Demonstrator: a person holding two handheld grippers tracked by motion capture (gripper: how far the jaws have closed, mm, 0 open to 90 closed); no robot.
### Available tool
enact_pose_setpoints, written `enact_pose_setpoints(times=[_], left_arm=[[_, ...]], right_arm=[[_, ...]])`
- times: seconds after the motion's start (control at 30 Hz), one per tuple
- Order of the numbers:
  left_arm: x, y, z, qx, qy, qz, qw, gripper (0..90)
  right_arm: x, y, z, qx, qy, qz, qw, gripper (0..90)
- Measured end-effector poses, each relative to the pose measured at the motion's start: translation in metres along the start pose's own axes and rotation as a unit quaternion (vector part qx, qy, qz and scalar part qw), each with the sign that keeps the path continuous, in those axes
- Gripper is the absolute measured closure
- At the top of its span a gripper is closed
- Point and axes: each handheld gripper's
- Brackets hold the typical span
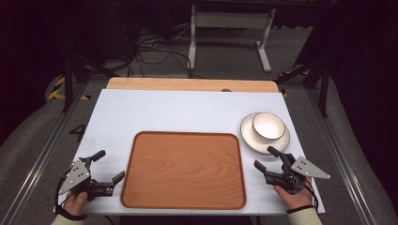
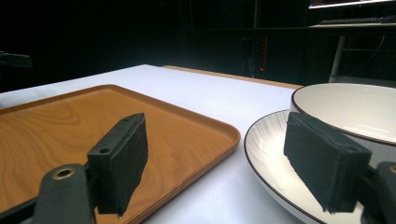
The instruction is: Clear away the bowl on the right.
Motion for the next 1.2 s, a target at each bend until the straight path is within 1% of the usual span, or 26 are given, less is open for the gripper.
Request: enact_pose_setpoints(times=[0.13, 0.3, 0.4, 0.43, 0.47, 0.57, 0.6, 0.67, 0.73, 0.8, 0.9, 1.0, 1.03, 1.1, 1.17, 1.2], left_arm=[[0.000, 0.000, 0.000, -0.001, -0.002, 0.000, 1.0000, 0.2], [0.000, 0.001, 0.000, -0.003, 0.002, -0.001, 1.0000, 0.2], [0.000, 0.001, 0.000, -0.003, 0.004, -0.001, 1.0000, 0.2], [0.000, 0.001, 0.000, -0.003, 0.004, -0.001, 1.0000, 0.2], [0.000, 0.001, 0.000, -0.003, 0.004, -0.001, 1.0000, 0.2], [0.000, 0.001, 0.000, -0.003, 0.003, -0.001, 1.0000, 0.2], [0.000, 0.001, 0.000, -0.003, 0.002, -0.001, 1.0000, 0.2], [0.000, 0.001, 0.000, -0.003, 0.002, -0.001, 1.0000, 0.2], [0.000, 0.001, 0.000, -0.004, 0.002, -0.001, 1.0000, 0.2], [0.000, 0.001, 0.000, -0.003, 0.002, -0.001, 1.0000, 0.2], [0.000, 0.001, 0.000, -0.003, 0.004, -0.001, 1.0000, 0.2], [0.000, 0.001, 0.000, -0.003, 0.004, -0.001, 1.0000, 0.2], [0.001, 0.001, 0.000, -0.004, 0.001, -0.001, 1.0000, 0.2], [0.001, 0.000, 0.000, -0.004, 0.001, -0.001, 1.0000, 0.2], [0.001, 0.001, 0.000, -0.004, 0.001, -0.001, 1.0000, 0.2], [0.000, 0.000, 0.000, -0.003, 0.002, -0.001, 1.0000, 0.2]], right_arm=[[0.000, 0.001, 0.001, -0.003, 0.001, -0.006, 1.0000, 28.8], [0.001, 0.000, 0.006, -0.008, 0.004, -0.009, 0.9999, 28.3], [0.001, 0.000, 0.011, -0.006, -0.006, -0.008, 0.9999, 27.0], [-0.001, 0.000, 0.017, 0.005, -0.024, -0.005, 0.9997, 27.0], [-0.001, 0.000, 0.017, 0.005, -0.024, -0.005, 0.9997, 27.0], [-0.004, 0.001, 0.027, 0.007, -0.040, -0.003, 0.9992, 27.4], [-0.005, 0.003, 0.034, 0.010, -0.036, 0.000, 0.9993, 28.9], [-0.005, 0.004, 0.036, 0.009, -0.034, 0.000, 0.9994, 28.9], [-0.006, 0.006, 0.044, 0.007, -0.021, 0.000, 0.9997, 28.9], [-0.006, 0.006, 0.045, 0.005, -0.020, -0.001, 0.9998, 28.8], [-0.007, 0.007, 0.052, 0.003, -0.025, 0.001, 0.9997, 28.4], [-0.008, 0.008, 0.057, 0.004, -0.024, -0.001, 0.9997, 28.3], [-0.009, 0.008, 0.058, 0.007, -0.023, -0.001, 0.9997, 28.4], [-0.009, 0.009, 0.063, 0.018, -0.003, 0.000, 0.9998, 31.1], [-0.009, 0.009, 0.067, 0.011, 0.022, -0.005, 0.9997, 33.1], [-0.009, 0.009, 0.068, 0.010, 0.026, -0.007, 0.9996, 33.6]])
Point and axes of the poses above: each handheld gripper's, and its own axes: x roughly forward along the jaws, z roughly out of its top, y roughly to its left, and after that the axes turned 2 degrees about -z, right-handed
